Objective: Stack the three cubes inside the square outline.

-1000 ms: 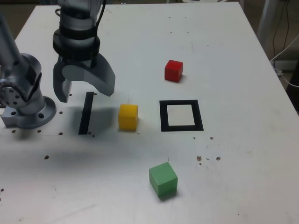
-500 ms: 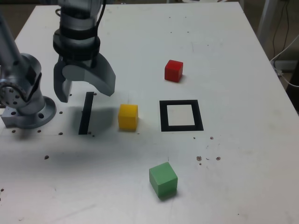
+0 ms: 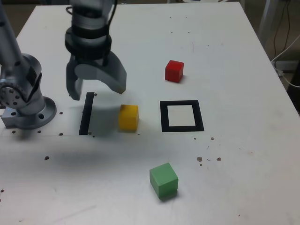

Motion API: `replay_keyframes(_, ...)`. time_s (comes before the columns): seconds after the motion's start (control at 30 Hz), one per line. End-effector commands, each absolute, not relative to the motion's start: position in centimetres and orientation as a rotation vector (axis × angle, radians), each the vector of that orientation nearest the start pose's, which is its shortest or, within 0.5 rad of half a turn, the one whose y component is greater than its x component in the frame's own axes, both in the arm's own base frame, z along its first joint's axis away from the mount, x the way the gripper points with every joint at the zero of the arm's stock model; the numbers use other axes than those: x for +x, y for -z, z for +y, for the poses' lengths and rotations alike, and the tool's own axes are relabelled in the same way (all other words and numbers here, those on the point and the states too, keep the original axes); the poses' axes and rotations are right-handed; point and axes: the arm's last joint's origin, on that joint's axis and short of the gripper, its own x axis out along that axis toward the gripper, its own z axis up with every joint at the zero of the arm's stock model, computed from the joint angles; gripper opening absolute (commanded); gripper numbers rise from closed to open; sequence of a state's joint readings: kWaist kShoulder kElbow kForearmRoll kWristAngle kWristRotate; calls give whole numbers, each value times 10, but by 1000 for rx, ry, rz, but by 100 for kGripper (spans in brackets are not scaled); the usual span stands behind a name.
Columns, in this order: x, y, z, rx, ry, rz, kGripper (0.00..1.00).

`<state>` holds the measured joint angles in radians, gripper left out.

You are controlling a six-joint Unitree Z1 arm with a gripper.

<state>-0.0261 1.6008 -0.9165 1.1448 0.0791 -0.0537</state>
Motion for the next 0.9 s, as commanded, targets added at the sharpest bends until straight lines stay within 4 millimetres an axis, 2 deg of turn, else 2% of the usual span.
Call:
replay_keyframes(0.0,193,-243,2,63,-91,1828,100)
replay_keyframes(0.87,280,-246,63,204,-39,1794,99)
